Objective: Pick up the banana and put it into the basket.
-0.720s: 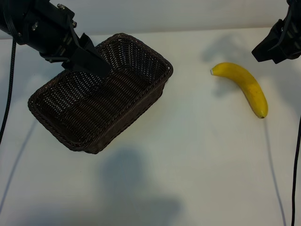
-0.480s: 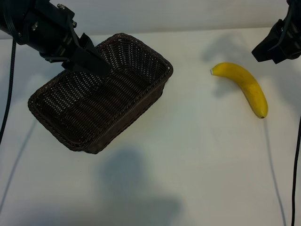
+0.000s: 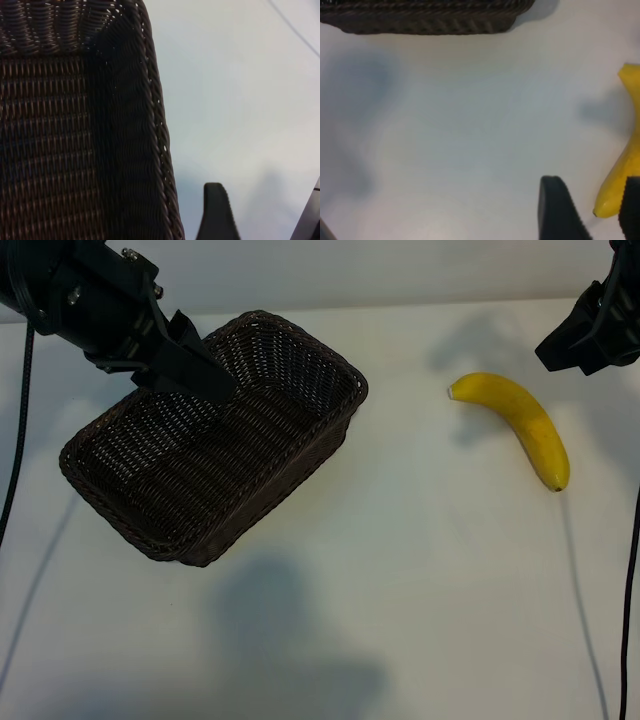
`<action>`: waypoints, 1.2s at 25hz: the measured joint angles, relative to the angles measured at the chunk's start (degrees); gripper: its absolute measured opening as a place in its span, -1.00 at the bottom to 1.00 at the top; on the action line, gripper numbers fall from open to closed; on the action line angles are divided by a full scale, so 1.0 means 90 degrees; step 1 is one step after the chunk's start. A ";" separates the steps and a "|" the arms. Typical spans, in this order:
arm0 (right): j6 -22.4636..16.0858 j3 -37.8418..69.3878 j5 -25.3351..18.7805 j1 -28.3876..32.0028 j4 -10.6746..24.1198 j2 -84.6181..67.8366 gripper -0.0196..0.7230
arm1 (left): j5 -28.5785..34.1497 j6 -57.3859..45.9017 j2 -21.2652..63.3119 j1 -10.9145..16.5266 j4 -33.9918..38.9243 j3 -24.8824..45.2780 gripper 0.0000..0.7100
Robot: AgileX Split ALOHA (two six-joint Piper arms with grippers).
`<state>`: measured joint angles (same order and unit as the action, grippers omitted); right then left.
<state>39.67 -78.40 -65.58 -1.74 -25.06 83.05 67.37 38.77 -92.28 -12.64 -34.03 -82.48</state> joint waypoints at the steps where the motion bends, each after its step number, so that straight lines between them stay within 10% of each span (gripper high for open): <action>1: 0.0000 0.0000 0.0000 0.0000 0.0000 0.0000 -0.04 | 0.0000 -0.0005 0.0000 0.0000 0.0000 0.0000 0.45; 23: 0.0000 0.0000 0.0000 0.0000 -0.0004 0.0000 -0.04 | 0.0000 -0.0057 0.0000 0.0000 0.0000 0.0000 0.45; 30: 0.0000 0.0000 0.0000 0.0000 -0.0004 0.0000 -0.04 | 0.0000 -0.1827 0.0000 0.0000 0.0098 0.0000 0.45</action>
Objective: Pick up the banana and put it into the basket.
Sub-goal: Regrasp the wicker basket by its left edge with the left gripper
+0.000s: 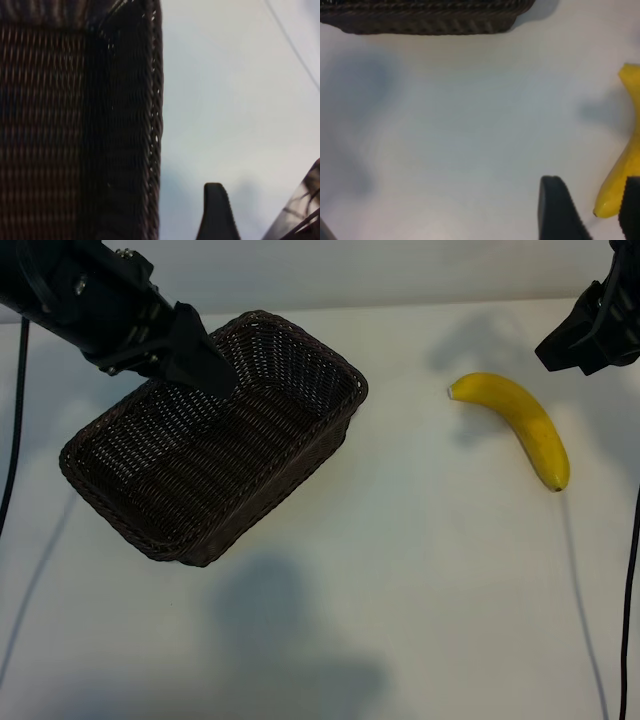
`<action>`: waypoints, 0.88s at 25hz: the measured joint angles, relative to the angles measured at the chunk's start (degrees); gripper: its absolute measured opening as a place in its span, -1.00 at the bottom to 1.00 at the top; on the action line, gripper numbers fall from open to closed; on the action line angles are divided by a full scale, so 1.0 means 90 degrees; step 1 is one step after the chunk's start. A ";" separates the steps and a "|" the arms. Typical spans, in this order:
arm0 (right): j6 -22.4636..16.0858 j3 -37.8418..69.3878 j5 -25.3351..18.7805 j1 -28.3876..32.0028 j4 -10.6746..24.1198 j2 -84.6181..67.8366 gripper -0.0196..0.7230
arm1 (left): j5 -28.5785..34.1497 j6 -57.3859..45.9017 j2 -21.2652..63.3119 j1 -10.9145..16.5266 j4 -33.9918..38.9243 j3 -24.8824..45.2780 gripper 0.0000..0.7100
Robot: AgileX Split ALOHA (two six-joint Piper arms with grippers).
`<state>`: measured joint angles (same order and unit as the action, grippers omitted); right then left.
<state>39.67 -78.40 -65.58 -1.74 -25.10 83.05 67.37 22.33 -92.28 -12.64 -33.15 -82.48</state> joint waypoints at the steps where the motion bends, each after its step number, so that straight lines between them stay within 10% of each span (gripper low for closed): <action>1: 0.0000 0.0000 0.0000 0.0000 0.0000 0.0000 -0.04 | 0.0000 -0.0298 0.0000 0.0000 0.0072 0.0000 0.45; 22: 0.0000 0.0000 0.0000 0.0000 -0.0132 0.0000 -0.04 | 0.0000 -0.3686 0.0000 0.0048 0.2472 0.0000 0.31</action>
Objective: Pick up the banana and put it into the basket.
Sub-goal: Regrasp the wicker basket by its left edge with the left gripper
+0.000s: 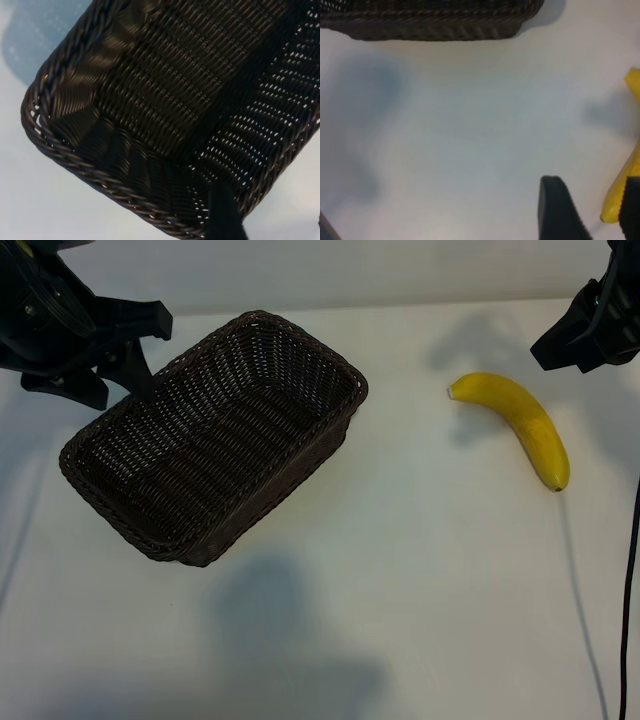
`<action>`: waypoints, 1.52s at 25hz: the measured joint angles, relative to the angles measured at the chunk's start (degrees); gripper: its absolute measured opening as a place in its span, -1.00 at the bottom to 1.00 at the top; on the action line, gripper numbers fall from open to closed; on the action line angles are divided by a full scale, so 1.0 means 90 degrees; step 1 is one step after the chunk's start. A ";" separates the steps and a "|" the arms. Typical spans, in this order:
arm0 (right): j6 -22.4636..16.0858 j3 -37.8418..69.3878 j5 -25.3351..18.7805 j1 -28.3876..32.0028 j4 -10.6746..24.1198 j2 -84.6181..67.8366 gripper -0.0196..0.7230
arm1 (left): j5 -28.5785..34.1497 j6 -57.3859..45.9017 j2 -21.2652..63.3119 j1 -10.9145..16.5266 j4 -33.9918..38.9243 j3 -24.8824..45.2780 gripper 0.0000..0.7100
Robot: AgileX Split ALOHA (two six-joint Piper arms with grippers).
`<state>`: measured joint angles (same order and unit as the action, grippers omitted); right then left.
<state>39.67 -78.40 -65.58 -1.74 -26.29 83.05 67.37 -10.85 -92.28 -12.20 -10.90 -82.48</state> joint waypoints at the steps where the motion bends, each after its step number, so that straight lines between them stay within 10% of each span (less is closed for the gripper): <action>1: 0.0000 0.0000 0.0000 0.0000 0.0000 0.0000 -0.04 | 0.0000 -0.0060 0.0000 0.0023 0.0000 0.0000 0.29; 38: 0.0000 0.0000 0.0120 0.0000 0.0000 0.0000 -0.04 | -0.0011 -0.1340 0.0375 0.1487 0.0304 0.1648 0.25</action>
<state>39.67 -78.40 -64.49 -1.74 -26.29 83.05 67.27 -22.90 -88.91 1.18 -8.16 -67.64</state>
